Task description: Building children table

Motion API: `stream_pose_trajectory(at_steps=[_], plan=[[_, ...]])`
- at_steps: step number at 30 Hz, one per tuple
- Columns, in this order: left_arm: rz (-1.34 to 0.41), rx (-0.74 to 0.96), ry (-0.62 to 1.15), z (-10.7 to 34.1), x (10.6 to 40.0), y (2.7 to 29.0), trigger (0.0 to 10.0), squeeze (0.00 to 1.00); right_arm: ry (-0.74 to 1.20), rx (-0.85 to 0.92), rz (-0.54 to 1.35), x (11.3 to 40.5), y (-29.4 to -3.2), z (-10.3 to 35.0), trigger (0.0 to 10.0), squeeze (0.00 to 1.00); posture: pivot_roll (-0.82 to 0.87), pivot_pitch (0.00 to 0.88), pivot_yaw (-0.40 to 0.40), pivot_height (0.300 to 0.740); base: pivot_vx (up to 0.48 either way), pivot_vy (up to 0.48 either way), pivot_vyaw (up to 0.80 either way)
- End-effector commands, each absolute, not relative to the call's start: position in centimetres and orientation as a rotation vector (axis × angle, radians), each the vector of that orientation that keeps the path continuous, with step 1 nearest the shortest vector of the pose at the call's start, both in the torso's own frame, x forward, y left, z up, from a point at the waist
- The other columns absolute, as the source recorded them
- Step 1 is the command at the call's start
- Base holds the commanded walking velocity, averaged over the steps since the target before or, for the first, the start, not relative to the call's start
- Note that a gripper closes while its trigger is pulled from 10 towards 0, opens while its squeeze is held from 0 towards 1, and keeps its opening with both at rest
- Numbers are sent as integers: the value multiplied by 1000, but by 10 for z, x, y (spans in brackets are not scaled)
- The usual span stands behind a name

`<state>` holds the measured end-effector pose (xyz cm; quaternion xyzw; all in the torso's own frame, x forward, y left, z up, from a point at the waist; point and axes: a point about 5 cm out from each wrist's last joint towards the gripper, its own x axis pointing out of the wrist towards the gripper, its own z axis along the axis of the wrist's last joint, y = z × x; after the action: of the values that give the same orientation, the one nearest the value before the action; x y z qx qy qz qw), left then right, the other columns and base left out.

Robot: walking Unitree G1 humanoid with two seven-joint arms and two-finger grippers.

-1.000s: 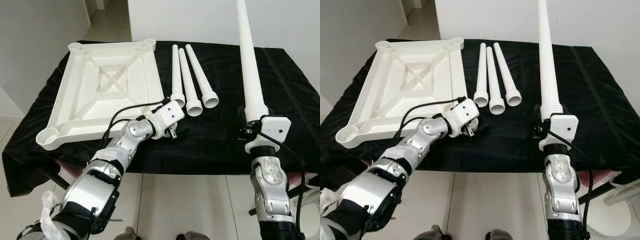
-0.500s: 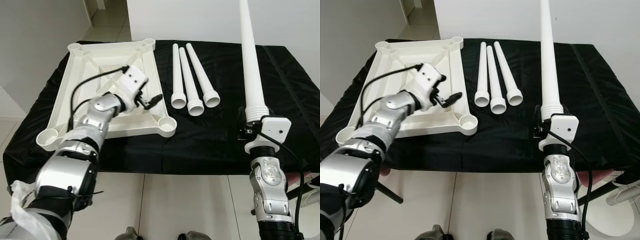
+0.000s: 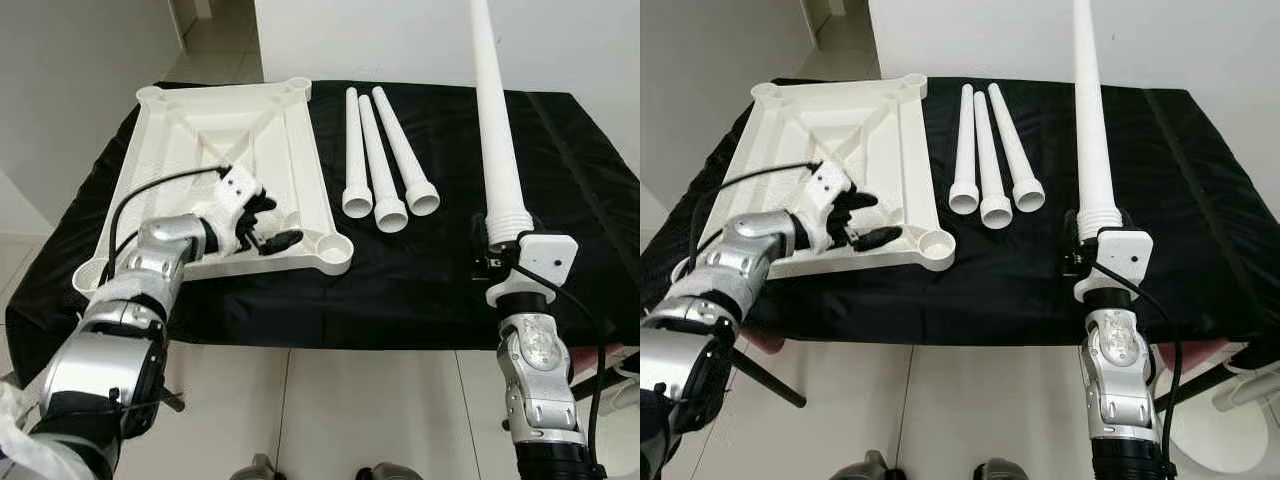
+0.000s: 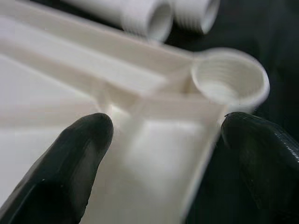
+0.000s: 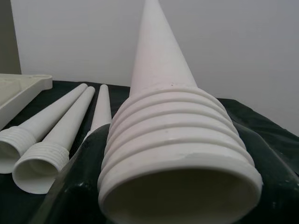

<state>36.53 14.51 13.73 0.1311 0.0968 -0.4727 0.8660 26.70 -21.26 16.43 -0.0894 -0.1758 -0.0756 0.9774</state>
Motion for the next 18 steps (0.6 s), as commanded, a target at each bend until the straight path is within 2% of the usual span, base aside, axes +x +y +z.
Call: stream_pose_trajectory(at_steps=[1, 5, 8, 18], plan=[[-1052, 285, 211, 136, 362, 143, 10000, 0, -386, -171, -144, 266, -211, 170, 10000, 0, -37, 9, 44, 740, 0, 0, 0], [-972, 254, 160, 140, 366, 142, 10000, 0, -401, -162, -148, 265, -211, 173, 10000, 0, -36, 12, 47, 740, 0, 0, 0], [-693, 91, 0, 160, 380, 141, 10000, 0, -449, -115, -180, 261, -213, 179, 10000, 0, -41, 13, 52, 740, 0, 0, 0], [-566, 4, -170, 159, 369, 133, 10000, 0, -439, -54, -185, 246, -203, 171, 10000, 0, -55, 14, 61, 740, 0, 0, 0]])
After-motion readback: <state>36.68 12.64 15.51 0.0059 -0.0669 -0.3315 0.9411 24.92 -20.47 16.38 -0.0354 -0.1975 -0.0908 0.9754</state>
